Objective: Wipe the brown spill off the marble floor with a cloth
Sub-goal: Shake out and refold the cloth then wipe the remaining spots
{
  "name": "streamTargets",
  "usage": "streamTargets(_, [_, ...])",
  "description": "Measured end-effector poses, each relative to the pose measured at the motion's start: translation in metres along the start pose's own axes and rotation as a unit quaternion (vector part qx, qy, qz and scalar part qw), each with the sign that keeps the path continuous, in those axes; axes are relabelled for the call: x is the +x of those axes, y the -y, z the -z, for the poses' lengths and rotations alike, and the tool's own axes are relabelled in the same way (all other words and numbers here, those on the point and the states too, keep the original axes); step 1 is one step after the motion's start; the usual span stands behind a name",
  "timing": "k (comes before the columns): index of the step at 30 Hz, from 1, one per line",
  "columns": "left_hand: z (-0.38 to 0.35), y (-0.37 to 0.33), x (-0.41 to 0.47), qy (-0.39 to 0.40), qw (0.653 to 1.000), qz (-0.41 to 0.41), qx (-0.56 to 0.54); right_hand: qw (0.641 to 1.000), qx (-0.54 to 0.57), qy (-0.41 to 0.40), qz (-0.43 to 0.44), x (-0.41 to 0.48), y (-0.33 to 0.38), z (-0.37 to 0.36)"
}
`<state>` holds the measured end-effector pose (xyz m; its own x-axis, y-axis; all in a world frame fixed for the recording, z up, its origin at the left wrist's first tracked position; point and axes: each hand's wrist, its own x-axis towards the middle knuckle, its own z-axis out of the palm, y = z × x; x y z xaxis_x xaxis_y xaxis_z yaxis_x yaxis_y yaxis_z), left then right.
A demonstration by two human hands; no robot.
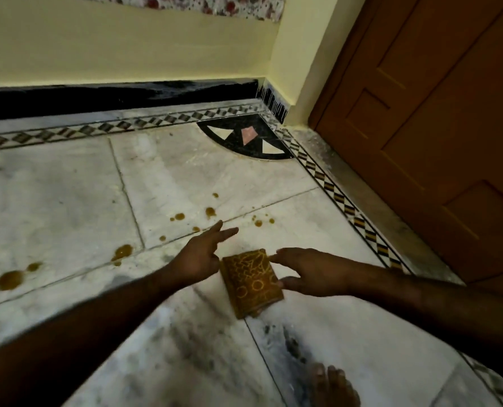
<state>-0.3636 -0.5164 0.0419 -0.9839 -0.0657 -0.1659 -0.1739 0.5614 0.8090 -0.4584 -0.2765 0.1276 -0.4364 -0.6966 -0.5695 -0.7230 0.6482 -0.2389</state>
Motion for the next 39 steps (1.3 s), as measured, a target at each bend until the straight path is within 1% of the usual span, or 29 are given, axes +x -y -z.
streamTargets(2, [0.005, -0.019, -0.011, 0.016, 0.986, 0.053, -0.156, 0.995, 0.08, -0.059, 0.012, 0.006, 0.012, -0.002])
streamTargets(3, [0.006, -0.029, -0.017, 0.003, 0.965, 0.072, -0.254, 0.987, 0.128, -0.094, 0.017, 0.008, 0.022, -0.001])
streamTargets(4, [0.005, -0.037, -0.022, -0.028, 0.932, 0.093, -0.35, 0.977, 0.172, -0.12, 0.03, 0.011, 0.032, 0.0])
streamTargets(5, [0.005, -0.044, -0.026, -0.057, 0.886, 0.12, -0.444, 0.968, 0.205, -0.137, 0.048, 0.012, 0.041, 0.002])
streamTargets(7, [0.002, -0.052, -0.036, -0.087, 0.77, 0.166, -0.611, 0.954, 0.236, -0.155, 0.097, 0.013, 0.06, 0.005])
streamTargets(8, [0.002, -0.052, -0.042, -0.097, 0.717, 0.164, -0.671, 0.948, 0.245, -0.16, 0.124, 0.014, 0.071, 0.007])
streamTargets(9, [0.005, -0.055, -0.048, -0.108, 0.68, 0.153, -0.709, 0.942, 0.252, -0.167, 0.146, 0.019, 0.078, 0.009])
streamTargets(11, [0.015, -0.055, -0.062, -0.149, 0.648, 0.144, -0.733, 0.94, 0.223, -0.187, 0.18, 0.035, 0.091, 0.01])
streamTargets(13, [0.024, -0.054, -0.076, -0.193, 0.643, 0.152, -0.725, 0.941, 0.173, -0.198, 0.214, 0.052, 0.103, 0.012])
streamTargets(15, [0.033, -0.05, -0.094, -0.241, 0.632, 0.166, -0.718, 0.937, 0.135, -0.185, 0.264, 0.065, 0.121, 0.014])
streamTargets(16, [0.038, -0.049, -0.102, -0.269, 0.63, 0.176, -0.707, 0.933, 0.116, -0.178, 0.29, 0.069, 0.131, 0.016])
streamTargets(18, [0.046, -0.048, -0.109, -0.315, 0.646, 0.196, -0.667, 0.934, 0.11, -0.158, 0.301, 0.077, 0.141, 0.024])
streamTargets(19, [0.051, -0.051, -0.11, -0.335, 0.663, 0.207, -0.637, 0.938, 0.127, -0.138, 0.291, 0.081, 0.141, 0.029])
streamTargets(20, [0.055, -0.053, -0.11, -0.348, 0.689, 0.218, -0.597, 0.945, 0.133, -0.117, 0.275, 0.085, 0.136, 0.036])
streamTargets(21, [0.058, -0.057, -0.105, -0.348, 0.73, 0.23, -0.541, 0.953, 0.121, -0.092, 0.261, 0.09, 0.122, 0.043])
streamTargets(22, [0.059, -0.06, -0.102, -0.329, 0.785, 0.244, -0.465, 0.965, 0.079, -0.063, 0.242, 0.097, 0.102, 0.047])
streamTargets(23, [0.059, -0.063, -0.094, -0.287, 0.846, 0.262, -0.365, 0.975, 0.033, -0.038, 0.218, 0.104, 0.071, 0.051])
streamTargets(24, [0.057, -0.062, -0.093, -0.235, 0.893, 0.281, -0.261, 0.983, -0.021, -0.02, 0.18, 0.111, 0.04, 0.052])
streamTargets(25, [0.053, -0.061, -0.084, -0.176, 0.924, 0.296, -0.165, 0.99, -0.066, -0.016, 0.12, 0.115, -0.002, 0.054])
streamTargets(26, [0.049, -0.057, -0.081, -0.128, 0.94, 0.305, -0.077, 0.992, -0.119, -0.02, 0.042, 0.112, -0.039, 0.055])
streamTargets(28, [0.036, -0.055, -0.064, -0.053, 0.95, 0.303, 0.055, 0.972, -0.199, -0.041, -0.118, 0.103, -0.138, 0.054])
streamTargets(29, [0.029, -0.053, -0.057, -0.026, 0.949, 0.301, 0.091, 0.966, -0.185, -0.065, -0.169, 0.099, -0.181, 0.051])
streamTargets(31, [0.011, -0.046, -0.041, 0.014, 0.943, 0.295, 0.152, 0.96, -0.166, -0.089, -0.207, 0.094, -0.246, 0.034])
streamTargets(33, [-0.009, -0.034, -0.026, 0.043, 0.933, 0.285, 0.216, 0.962, -0.187, -0.103, -0.17, 0.094, -0.26, 0.007])
streamTargets(34, [-0.019, -0.027, -0.02, 0.052, 0.928, 0.277, 0.243, 0.965, -0.204, -0.1, -0.133, 0.096, -0.245, -0.009])
streamTargets(35, [-0.028, -0.02, -0.015, 0.059, 0.926, 0.268, 0.26, 0.97, -0.206, -0.088, -0.092, 0.096, -0.211, -0.019])
streamTargets(36, [-0.036, -0.014, -0.009, 0.065, 0.926, 0.26, 0.266, 0.981, -0.174, -0.064, -0.051, 0.1, -0.178, -0.03])
streamTargets(37, [-0.043, -0.009, -0.006, 0.071, 0.928, 0.252, 0.266, 0.988, -0.138, -0.067, 0.012, 0.107, -0.148, -0.041])
streamTargets(39, [-0.054, -0.001, 0.0, 0.086, 0.934, 0.237, 0.254, 0.98, -0.124, -0.089, 0.13, 0.116, -0.089, -0.06])
